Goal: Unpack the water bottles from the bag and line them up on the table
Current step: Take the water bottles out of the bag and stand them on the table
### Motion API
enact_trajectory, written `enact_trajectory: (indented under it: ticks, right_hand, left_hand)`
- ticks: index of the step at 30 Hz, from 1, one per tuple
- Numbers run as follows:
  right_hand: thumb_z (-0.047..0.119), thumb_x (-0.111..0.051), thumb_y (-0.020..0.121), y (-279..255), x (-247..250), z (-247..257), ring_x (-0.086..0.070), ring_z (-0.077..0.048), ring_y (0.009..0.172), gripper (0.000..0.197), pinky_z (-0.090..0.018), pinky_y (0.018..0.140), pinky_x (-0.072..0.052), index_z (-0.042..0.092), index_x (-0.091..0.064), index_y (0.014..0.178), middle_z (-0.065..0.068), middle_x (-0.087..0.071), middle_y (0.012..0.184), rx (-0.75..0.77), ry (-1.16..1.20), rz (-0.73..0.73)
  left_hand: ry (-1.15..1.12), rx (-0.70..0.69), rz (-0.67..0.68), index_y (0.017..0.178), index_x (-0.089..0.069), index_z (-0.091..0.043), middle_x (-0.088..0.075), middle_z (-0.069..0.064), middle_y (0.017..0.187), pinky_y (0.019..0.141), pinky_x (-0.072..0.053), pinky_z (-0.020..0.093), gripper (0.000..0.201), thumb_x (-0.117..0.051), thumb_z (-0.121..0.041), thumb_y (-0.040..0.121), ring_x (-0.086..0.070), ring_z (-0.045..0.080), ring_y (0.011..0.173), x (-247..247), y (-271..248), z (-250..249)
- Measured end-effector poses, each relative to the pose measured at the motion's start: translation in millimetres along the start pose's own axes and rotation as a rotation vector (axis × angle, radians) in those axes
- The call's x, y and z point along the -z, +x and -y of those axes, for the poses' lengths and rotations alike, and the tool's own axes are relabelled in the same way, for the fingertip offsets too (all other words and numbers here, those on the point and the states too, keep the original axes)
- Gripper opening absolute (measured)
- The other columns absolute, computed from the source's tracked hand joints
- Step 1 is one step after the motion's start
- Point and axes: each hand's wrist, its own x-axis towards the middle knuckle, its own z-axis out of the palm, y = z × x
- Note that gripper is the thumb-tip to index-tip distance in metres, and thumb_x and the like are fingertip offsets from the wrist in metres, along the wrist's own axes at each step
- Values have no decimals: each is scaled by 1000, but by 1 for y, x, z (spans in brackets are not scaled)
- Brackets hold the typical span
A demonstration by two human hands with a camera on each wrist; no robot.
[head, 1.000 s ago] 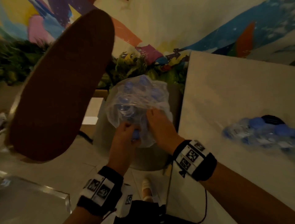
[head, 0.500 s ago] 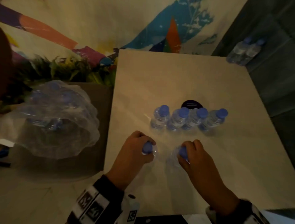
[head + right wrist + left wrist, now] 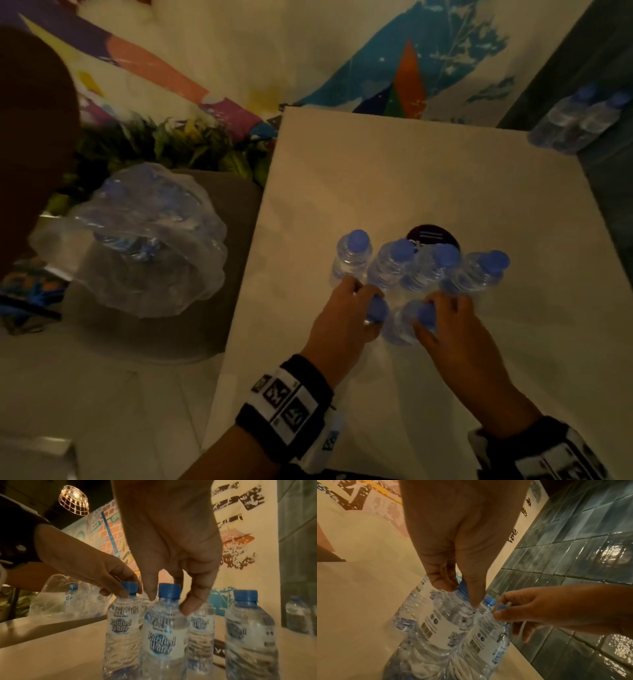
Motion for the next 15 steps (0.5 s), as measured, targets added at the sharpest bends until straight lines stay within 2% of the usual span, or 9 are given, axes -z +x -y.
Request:
enact_trajectory:
  ticks: [2,4,7,9,11,13,15]
  right_hand:
    - [29,-70,78,-5,8,10,-53,-41,91,49,-44,74,-49,8,-47,116,-23,-47,106,-3,-77,-72]
    - [32,-70,76,-8,14,29,-48,-39,91,61,-46,76,-47,7,-44,124,-24,-49,103,56,-128,-155]
    - [32,-67,76,-13,12,83,-47,-38,95,60,-47,81,-46,9,-45,127,-22,-47,105,161,-32,-204]
    - [34,-63,80,-16,-5,133,-50,-37,98,52,-45,85,-46,14,-46,125,-19,-47,109,258,42,-136]
    - [43,-55,86,-17,-34,184,-52,-31,100,46,-43,87,-47,20,-45,124,-12,-49,111,382,84,-7]
    - [49,-39,87,-13,-72,233,-53,-28,103,50,-41,87,-48,18,-45,125,-10,-53,114,549,74,100]
    - [44,-41,89,-2,-113,279,-52,-30,111,51,-41,93,-49,13,-42,129,-14,-53,123,680,64,166]
  left_hand:
    - [-15,46,-10,115,-50,-22,-48,6,115,86,-50,39,40,-66,-27,79,-53,22,101,12,-9,7]
    - [-9,122,-45,120,-45,-26,-46,2,118,89,-50,38,42,-63,-33,82,-51,18,103,32,-21,24]
    - [-3,214,-164,116,-49,-25,-48,3,116,92,-49,34,33,-57,-34,86,-51,15,100,79,-46,68]
    - [68,283,-259,113,-52,-20,-50,7,115,90,-44,28,28,-56,-29,87,-50,16,97,119,-65,104]
    - [211,363,-321,116,-51,-13,-51,13,121,91,-42,34,30,-54,-25,88,-50,25,106,159,-79,137]
    - [351,414,-329,125,-45,-9,-45,18,132,99,-41,42,37,-48,-23,91,-45,33,118,197,-86,163]
    - [269,453,-434,130,-38,-9,-43,19,134,100,-41,44,41,-47,-20,91,-44,34,120,234,-84,179]
